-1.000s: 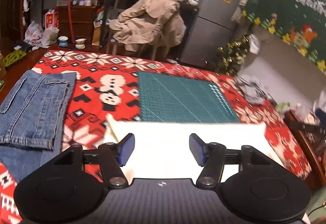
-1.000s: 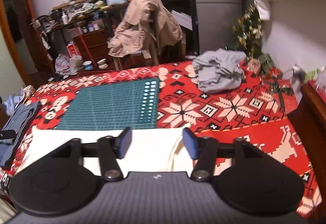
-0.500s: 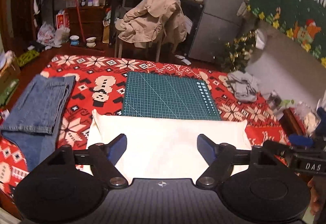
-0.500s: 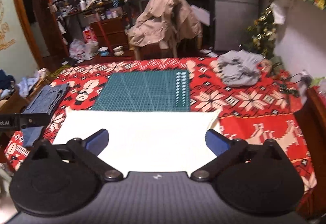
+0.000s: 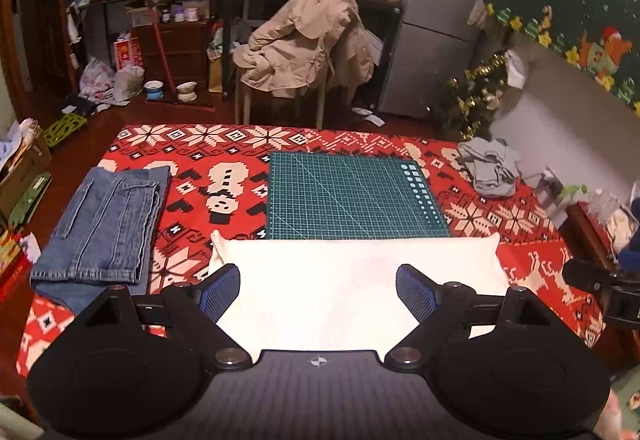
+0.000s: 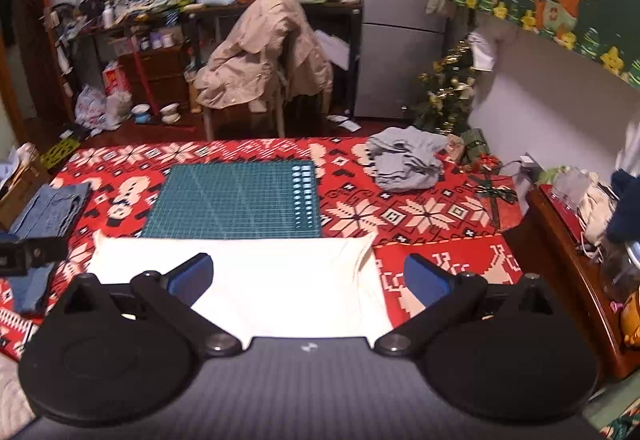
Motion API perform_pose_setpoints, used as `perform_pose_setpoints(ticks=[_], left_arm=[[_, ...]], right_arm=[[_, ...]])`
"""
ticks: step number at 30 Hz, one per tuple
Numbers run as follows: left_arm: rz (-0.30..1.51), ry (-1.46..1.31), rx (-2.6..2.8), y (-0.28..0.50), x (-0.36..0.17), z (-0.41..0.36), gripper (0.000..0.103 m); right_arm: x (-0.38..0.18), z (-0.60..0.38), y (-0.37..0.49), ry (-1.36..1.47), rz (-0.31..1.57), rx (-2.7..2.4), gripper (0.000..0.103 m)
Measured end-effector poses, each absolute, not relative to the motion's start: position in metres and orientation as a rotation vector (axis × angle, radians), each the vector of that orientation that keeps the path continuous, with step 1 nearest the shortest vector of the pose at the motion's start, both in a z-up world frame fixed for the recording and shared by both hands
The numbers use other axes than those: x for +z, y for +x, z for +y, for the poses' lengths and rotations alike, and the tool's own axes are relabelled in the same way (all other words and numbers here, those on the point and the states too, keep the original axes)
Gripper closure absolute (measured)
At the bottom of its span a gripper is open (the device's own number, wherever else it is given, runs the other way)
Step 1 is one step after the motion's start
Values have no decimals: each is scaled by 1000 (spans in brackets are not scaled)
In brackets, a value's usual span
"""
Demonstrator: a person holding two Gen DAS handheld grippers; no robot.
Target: Fold clothes
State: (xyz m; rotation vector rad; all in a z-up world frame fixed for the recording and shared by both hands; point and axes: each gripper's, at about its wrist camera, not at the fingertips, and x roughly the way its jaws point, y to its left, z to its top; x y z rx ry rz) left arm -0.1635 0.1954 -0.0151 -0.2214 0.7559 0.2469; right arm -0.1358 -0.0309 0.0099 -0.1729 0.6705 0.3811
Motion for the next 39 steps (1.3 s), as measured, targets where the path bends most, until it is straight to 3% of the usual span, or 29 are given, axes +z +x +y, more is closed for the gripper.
perform_pose_setpoints(ticks=[4, 17, 19, 20, 23, 25, 26, 28, 39], left_arm=[[769, -178, 242, -141, -24, 199, 17], [766, -131, 291, -54, -90, 210, 21], [778, -146, 259, -42, -100, 211, 36], [784, -154, 243, -37, -106, 211, 49], [799, -221, 209, -23, -117, 217, 74], [812, -283, 168, -18, -124, 223, 91], [811, -306, 148, -17, -128, 226, 97], [807, -347, 110, -15, -135, 228, 97], [860, -492, 48, 4, -175, 229, 97]], right_arm=[[4, -16, -128, -280, 614, 396, 1], [-79, 28, -43, -227, 587, 425, 1], [-93, 37, -33, -219, 577, 462, 12], [-99, 41, -29, -206, 578, 483, 17], [-118, 57, -14, -200, 592, 516, 50], [-128, 67, -4, -209, 596, 523, 79], [-132, 70, 0, -201, 599, 536, 83], [-140, 72, 9, -140, 608, 561, 89], [-193, 97, 27, -113, 720, 629, 92]])
